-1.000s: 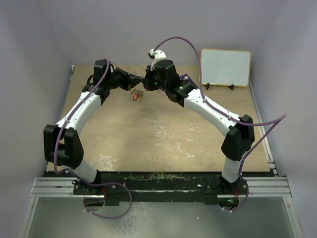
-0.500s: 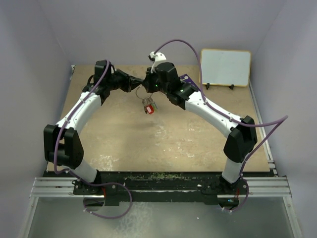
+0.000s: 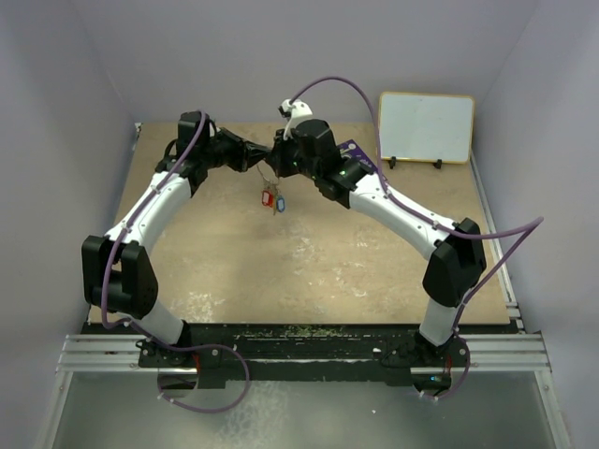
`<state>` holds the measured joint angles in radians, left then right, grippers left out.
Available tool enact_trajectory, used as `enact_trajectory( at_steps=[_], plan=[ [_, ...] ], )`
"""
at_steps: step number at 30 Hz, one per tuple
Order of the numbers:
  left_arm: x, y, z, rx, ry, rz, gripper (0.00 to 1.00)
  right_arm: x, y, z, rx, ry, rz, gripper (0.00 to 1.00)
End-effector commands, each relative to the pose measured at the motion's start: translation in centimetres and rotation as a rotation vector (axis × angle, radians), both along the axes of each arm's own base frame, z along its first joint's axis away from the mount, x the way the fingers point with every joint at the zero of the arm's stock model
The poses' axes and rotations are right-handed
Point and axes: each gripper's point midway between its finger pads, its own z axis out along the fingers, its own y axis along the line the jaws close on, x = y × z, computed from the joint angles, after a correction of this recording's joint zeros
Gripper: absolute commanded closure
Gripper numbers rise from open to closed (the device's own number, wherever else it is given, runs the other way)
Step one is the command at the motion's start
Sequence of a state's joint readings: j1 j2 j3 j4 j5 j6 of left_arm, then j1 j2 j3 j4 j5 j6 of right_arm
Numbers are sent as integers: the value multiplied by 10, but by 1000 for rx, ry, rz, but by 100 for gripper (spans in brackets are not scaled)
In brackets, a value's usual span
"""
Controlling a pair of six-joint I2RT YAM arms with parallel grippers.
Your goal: Put the keys on the keyring
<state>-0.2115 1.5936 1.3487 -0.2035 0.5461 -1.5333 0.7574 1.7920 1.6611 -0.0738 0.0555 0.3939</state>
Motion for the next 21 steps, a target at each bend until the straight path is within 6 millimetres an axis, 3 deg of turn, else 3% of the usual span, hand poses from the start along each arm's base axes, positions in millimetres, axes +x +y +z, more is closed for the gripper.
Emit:
enact_trajectory(
  at_steps=[1,21],
  plan=[
    [-8,-9,54,-89,-83,-29,96,-10,2,23,59,-33,35,100],
    [-9,-5,73,-114,-103,-26,96,-19,-5,1,68,33,32,100]
  ],
)
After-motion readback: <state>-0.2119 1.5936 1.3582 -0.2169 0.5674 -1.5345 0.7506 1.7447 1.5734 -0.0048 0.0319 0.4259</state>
